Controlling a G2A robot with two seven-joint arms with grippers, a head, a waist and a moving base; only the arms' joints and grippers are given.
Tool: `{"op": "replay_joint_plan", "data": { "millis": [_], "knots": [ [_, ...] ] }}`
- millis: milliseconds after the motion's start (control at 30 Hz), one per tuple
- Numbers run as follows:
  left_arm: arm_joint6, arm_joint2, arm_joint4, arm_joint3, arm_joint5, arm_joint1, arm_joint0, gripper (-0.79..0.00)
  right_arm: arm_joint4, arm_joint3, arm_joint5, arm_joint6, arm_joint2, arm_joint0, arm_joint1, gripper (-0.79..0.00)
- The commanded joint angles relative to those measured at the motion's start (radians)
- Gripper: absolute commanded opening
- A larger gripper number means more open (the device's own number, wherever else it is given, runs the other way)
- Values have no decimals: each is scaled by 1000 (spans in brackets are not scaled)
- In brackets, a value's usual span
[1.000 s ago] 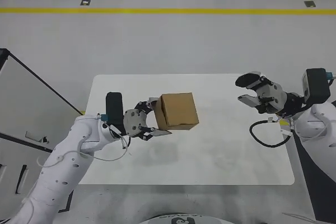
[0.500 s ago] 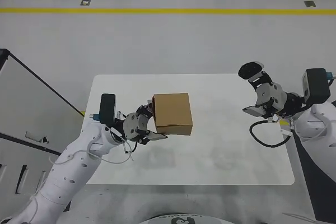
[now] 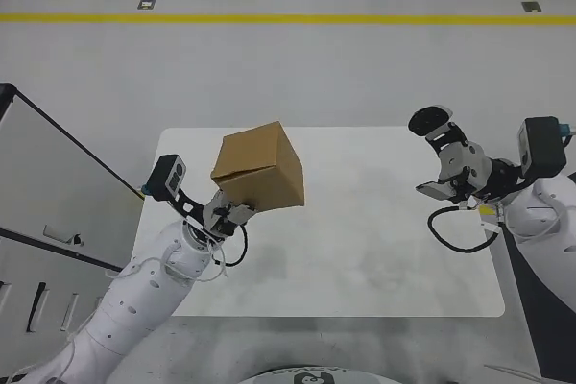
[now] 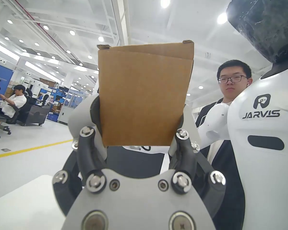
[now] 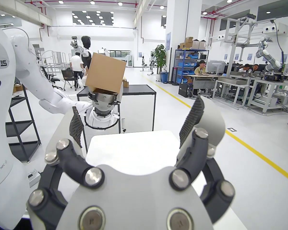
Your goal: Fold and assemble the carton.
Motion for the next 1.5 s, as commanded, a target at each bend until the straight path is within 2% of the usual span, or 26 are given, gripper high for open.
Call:
{"op": "replay_joint_plan", "data": {
  "millis": [0,100,367,467,533,767,933,1267,1300,1467],
  "knots": [
    [34,20,5,0,0,4,-9,-785,0,0,0,0,0,0,0,0],
    [52,39,54,8,0,14,-26,-785,0,0,0,0,0,0,0,0],
    [45,38,57,8,6,13,-26,-785,0,0,0,0,0,0,0,0],
    [37,42,53,-27,0,9,-18,-785,0,0,0,0,0,0,0,0],
    [30,35,122,-41,0,10,-27,-785,0,0,0,0,0,0,0,0],
    [142,-9,435,-38,2,16,-36,-785,0,0,0,0,0,0,0,0],
    [207,-35,636,-70,67,16,-29,-785,0,0,0,0,0,0,0,0],
    [207,-35,636,-70,67,16,-29,-785,0,0,0,0,0,0,0,0],
    [207,-38,632,-87,91,14,-29,-785,0,0,0,0,0,0,0,0],
    [246,-68,812,-140,176,16,-42,-785,0,0,0,0,0,0,0,0]
  ]
}}
